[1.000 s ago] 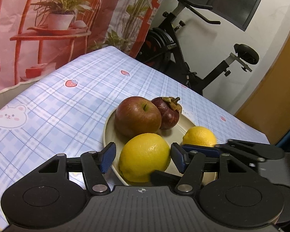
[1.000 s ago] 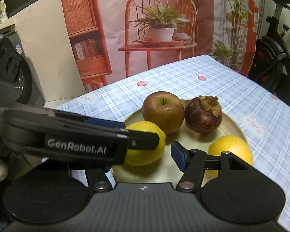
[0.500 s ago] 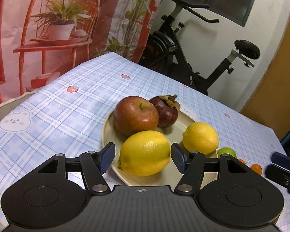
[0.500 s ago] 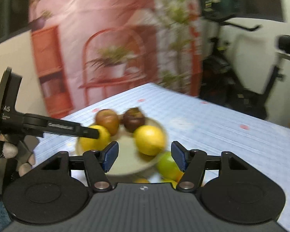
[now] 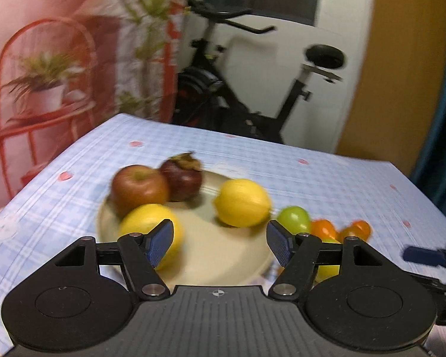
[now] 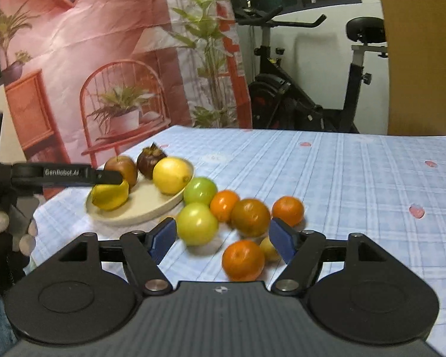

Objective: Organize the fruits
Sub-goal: 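Move the left gripper to the small brown kiwi-like fruit, then close the left gripper on the small brown fruit and lift it, then carry the small brown fruit with the left gripper onto the plate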

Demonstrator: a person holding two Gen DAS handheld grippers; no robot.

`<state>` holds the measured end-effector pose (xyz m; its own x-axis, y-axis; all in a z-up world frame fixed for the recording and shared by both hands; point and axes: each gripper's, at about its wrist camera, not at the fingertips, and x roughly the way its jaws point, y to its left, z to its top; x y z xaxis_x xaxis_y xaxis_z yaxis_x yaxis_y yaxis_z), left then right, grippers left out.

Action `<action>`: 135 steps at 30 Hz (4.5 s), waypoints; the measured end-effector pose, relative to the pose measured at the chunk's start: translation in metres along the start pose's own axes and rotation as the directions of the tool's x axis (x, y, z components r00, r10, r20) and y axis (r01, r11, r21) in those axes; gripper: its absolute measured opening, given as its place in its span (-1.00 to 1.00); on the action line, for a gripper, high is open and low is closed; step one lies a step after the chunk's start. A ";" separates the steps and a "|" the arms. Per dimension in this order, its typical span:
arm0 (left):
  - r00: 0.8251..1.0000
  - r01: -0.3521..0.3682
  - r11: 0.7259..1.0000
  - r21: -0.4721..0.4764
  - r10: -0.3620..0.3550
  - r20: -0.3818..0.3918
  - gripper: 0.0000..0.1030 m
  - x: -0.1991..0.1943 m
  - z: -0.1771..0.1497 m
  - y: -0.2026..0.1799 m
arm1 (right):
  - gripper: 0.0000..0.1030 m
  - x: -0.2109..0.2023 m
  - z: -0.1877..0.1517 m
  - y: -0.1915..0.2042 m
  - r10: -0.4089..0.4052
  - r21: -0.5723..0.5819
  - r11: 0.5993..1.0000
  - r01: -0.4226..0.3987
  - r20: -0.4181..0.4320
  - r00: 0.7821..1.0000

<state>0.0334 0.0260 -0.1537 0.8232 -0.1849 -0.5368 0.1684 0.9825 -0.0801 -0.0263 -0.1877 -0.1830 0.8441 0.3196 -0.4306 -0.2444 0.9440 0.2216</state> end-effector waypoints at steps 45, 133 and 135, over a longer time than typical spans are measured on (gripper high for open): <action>0.981 0.181 0.979 0.096 -0.173 -0.087 0.33 0.016 -0.019 -0.032 | -0.39 0.033 -0.010 -0.074 0.053 0.191 0.981 -0.040 -0.062 0.997; 0.984 -0.095 0.992 -0.079 0.081 -0.161 -0.45 0.006 -0.010 0.017 | -0.47 0.125 0.058 0.058 0.197 -0.228 0.941 -0.250 -0.229 0.953; 0.981 -0.104 0.991 -0.087 0.088 -0.171 -0.45 0.008 -0.010 0.019 | -0.47 0.137 0.056 0.062 0.187 -0.253 0.934 -0.254 -0.261 0.947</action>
<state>0.0376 0.0435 -0.1676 0.7298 -0.0911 -0.6775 0.0345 0.9947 -0.0967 0.1008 -0.0896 -0.1796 0.6289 0.5001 -0.5953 -0.5630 0.8210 0.0950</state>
